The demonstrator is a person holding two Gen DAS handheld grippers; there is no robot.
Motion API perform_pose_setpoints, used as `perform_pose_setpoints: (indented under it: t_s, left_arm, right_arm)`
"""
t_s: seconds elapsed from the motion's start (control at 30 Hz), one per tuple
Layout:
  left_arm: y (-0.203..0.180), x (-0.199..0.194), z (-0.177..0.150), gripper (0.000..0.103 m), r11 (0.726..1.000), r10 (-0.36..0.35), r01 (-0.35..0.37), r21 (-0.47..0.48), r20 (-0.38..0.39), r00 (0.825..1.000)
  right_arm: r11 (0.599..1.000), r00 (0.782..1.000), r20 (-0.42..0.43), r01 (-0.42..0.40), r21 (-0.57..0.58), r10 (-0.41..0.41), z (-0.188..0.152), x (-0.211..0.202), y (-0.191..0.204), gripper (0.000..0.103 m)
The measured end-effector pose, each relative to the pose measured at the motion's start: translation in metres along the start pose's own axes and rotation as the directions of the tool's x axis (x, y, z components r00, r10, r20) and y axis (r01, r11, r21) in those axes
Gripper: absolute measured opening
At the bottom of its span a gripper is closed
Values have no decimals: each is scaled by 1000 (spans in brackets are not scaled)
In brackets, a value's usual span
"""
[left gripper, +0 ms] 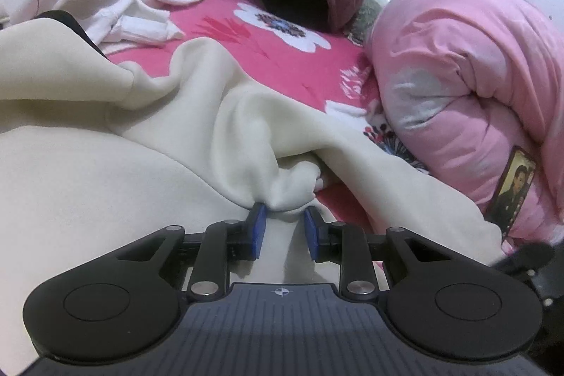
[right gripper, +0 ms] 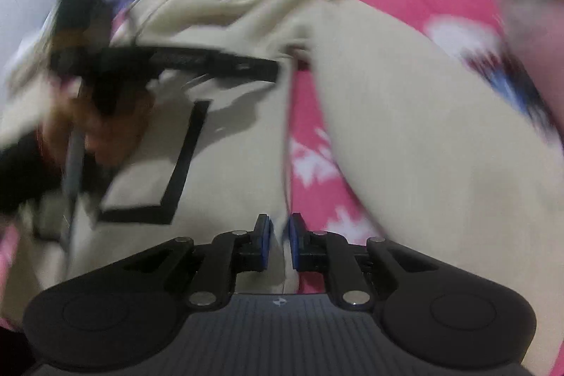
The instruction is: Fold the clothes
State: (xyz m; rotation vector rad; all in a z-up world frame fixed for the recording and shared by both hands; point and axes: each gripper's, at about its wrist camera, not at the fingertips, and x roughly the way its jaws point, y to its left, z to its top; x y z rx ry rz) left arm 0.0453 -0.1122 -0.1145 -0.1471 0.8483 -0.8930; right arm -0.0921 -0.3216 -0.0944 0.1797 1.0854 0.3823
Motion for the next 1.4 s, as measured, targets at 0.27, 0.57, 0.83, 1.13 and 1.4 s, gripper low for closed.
perform_pose_setpoints:
  t_s: [0.27,0.57,0.83,1.13,1.4]
  left_arm:
    - [-10,1,-7,26,998,39,-40,37,42,998]
    - [-18,-6,-6,26,994,73,-77,80,54,996]
    - [-41,-80,-23,30,989,67,-78,126,92,994]
    - [-36,-98,-60,30,980,174,-177,96,43,984]
    - [-18,-114,-46,31,969,235,-242,47,127,964]
  right_arm:
    - [994,994,12,109,22,-109,-33,-24,11,25]
    - [947,951,-17,309,86,-308,-74,-86,-11,36]
    - [989,979,154,142,-38,-135,-62,-78,42,33]
    - [980,980,61,186,70,-191,-101,-40,42,29]
    - [985,974,152,163,52,-169,-99,-47,60,30]
